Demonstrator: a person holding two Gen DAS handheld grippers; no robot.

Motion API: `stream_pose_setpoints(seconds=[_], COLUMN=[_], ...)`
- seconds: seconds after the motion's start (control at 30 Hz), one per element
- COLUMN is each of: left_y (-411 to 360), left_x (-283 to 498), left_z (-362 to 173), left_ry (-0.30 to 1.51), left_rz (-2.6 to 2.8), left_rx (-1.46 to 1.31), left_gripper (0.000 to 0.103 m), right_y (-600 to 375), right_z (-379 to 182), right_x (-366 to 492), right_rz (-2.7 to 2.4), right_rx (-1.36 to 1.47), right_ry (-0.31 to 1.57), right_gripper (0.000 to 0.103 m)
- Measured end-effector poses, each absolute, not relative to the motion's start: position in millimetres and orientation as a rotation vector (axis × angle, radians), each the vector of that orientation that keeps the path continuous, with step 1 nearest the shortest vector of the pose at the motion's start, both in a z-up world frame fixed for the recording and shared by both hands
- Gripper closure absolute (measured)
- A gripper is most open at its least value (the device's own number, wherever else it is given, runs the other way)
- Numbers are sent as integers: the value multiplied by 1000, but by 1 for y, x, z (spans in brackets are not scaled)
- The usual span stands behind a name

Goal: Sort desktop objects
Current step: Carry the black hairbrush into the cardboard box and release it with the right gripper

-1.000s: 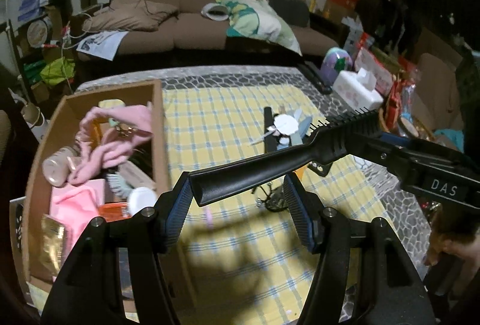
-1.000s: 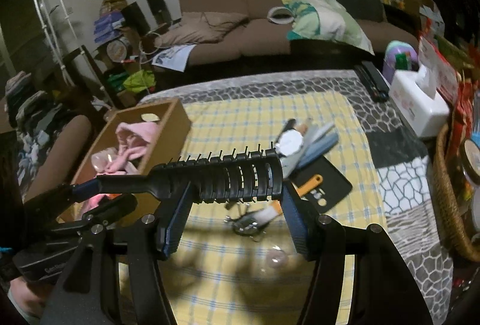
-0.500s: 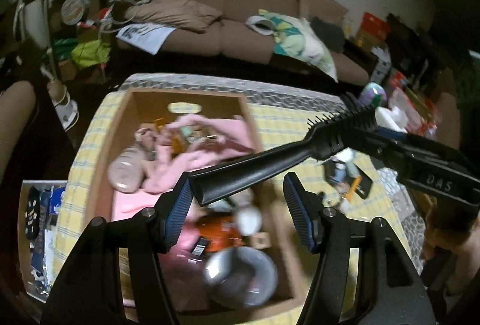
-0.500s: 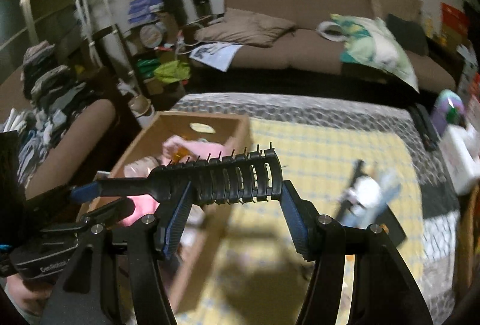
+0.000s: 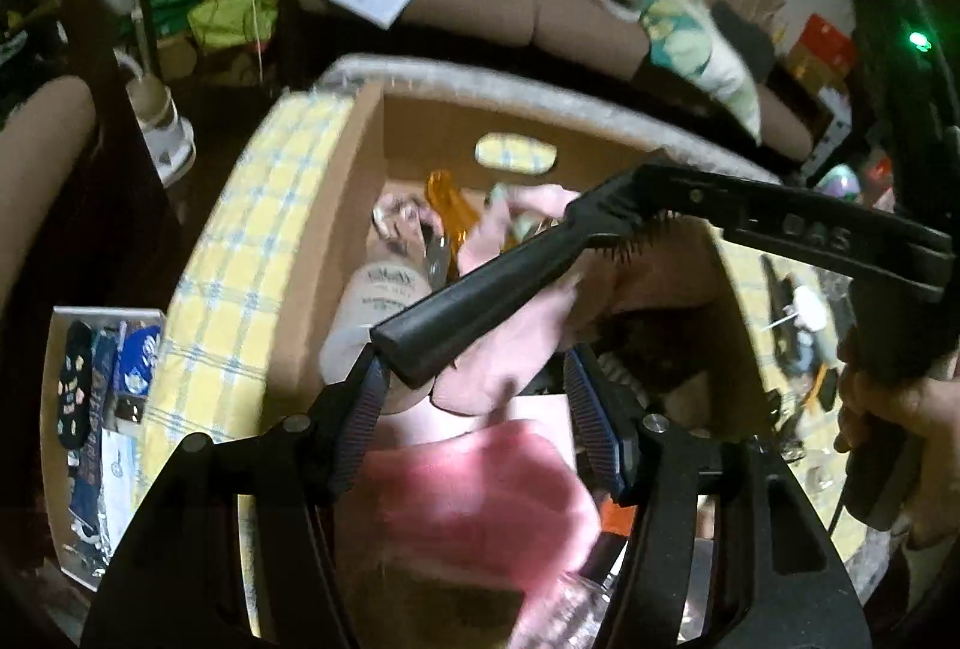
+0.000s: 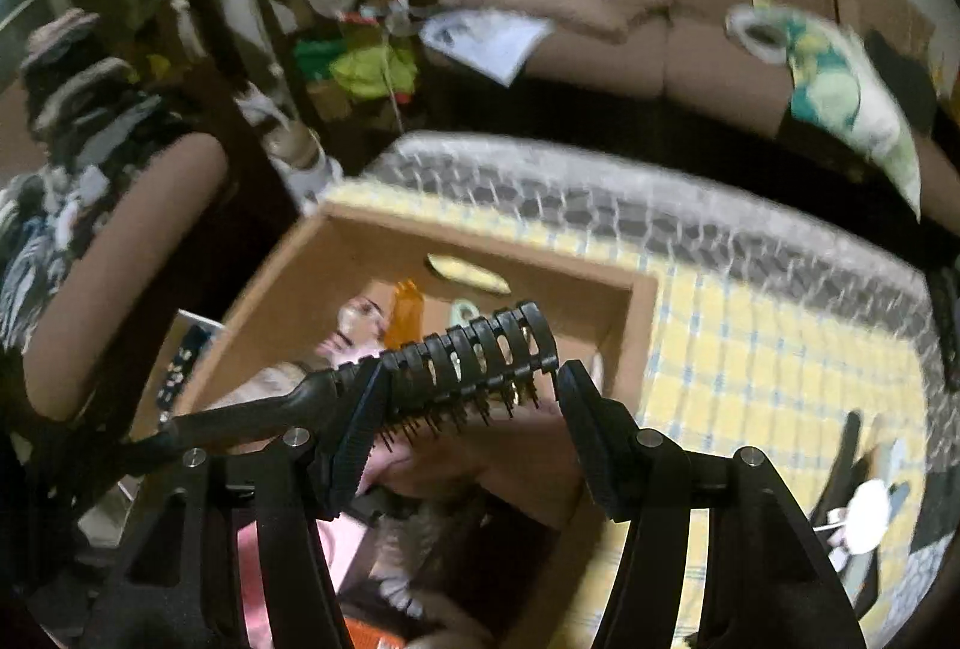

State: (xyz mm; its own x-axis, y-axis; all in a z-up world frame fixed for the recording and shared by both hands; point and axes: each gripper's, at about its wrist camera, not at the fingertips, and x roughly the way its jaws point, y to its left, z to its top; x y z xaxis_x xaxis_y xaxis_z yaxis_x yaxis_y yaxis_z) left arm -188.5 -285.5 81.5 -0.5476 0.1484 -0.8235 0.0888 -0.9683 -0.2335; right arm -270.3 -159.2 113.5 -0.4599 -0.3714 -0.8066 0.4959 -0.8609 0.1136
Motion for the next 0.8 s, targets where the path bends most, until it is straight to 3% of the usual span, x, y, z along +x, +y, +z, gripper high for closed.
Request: stream_pose_setpoints(seconds=[0.17, 0.23, 0.43, 0.53, 0.57, 0.7, 0.8], left_y=[-281, -281, -275, -263, -255, -229, -205], left_x=[-187, -183, -162, -150, -144, -128, -117], left_z=[78, 82, 106, 117, 120, 129, 133], left_ry=[-363, -353, -396, -398, -393, -393, -384], left_rz=[2730, 2747, 2764, 2751, 2741, 2713, 2686], left_rx=[-1471, -1453, -1376, -1338, -1333, -1306, -1299], left_gripper=[37, 30, 8, 6, 0, 0, 0], right_y=[-168, -162, -130, -110, -102, -73, -53], right_z=[89, 94, 122, 134, 138, 151, 155], right_x=[-281, -276, -255, -240, -233, -202, -180], right_rz=[-2334, -2340, -2386, -2436, -2454, -2528, -2553], right_rx=[1282, 1242, 1185, 1158, 1142, 1076, 1055], right_ry=[313, 291, 246, 276, 283, 314, 336], right_gripper=[40, 30, 19, 15, 13, 0, 0])
